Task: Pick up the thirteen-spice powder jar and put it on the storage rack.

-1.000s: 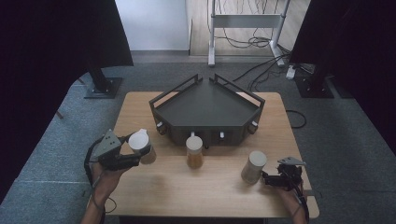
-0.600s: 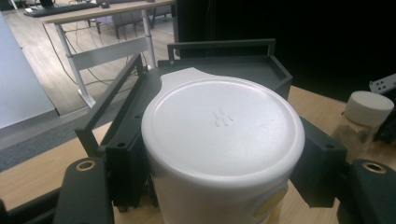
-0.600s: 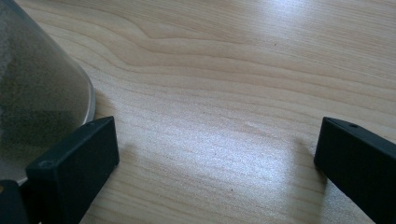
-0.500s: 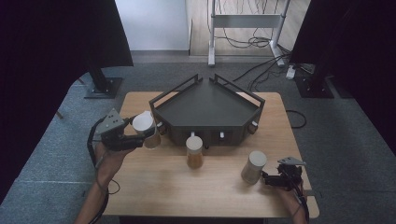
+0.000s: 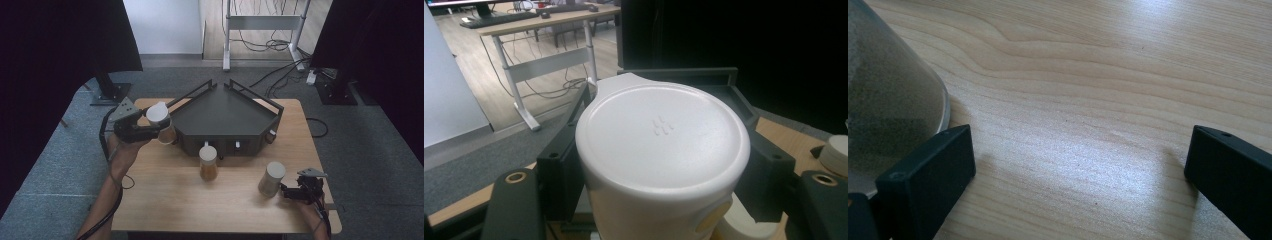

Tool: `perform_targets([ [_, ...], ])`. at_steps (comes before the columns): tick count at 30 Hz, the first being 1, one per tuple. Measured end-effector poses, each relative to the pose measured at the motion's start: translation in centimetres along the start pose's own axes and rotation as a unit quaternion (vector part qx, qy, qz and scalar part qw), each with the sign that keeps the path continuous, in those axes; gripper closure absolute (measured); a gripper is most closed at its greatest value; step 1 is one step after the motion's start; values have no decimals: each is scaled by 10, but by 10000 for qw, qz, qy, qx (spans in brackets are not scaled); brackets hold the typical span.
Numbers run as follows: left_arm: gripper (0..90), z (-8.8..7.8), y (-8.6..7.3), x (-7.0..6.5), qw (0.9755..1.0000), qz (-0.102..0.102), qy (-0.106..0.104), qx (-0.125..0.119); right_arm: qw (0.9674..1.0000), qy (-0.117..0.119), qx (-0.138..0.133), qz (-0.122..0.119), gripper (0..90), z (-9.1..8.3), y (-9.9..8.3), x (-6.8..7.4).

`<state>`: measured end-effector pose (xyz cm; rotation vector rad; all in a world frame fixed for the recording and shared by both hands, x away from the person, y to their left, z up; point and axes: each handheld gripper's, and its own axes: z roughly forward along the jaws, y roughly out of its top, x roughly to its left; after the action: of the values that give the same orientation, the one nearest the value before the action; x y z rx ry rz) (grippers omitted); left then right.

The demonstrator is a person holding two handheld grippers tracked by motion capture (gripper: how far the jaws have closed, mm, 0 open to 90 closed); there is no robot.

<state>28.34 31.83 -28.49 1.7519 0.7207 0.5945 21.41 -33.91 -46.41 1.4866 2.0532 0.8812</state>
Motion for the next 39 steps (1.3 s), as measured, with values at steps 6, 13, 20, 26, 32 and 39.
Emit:
perform_targets([
  [6,311,14,6,1,9999,59,92,33,10000,5,0,-3,0,0,0,0],
  [13,310,31,10,5,9999,50,138,37,10000,10,0,-9,0,0,0,-1],
  [20,310,50,14,7,9998,78,162,132,10000,11,-4,-9,0,0,0,-1],
  [26,310,66,16,9,9996,48,213,167,10000,17,-3,-14,0,0,0,-1],
  [32,310,80,19,11,9994,17,291,163,10000,21,-3,-23,0,0,0,-1],
  [39,310,92,22,12,9989,-22,425,181,10000,27,-1,-23,0,0,0,-1],
])
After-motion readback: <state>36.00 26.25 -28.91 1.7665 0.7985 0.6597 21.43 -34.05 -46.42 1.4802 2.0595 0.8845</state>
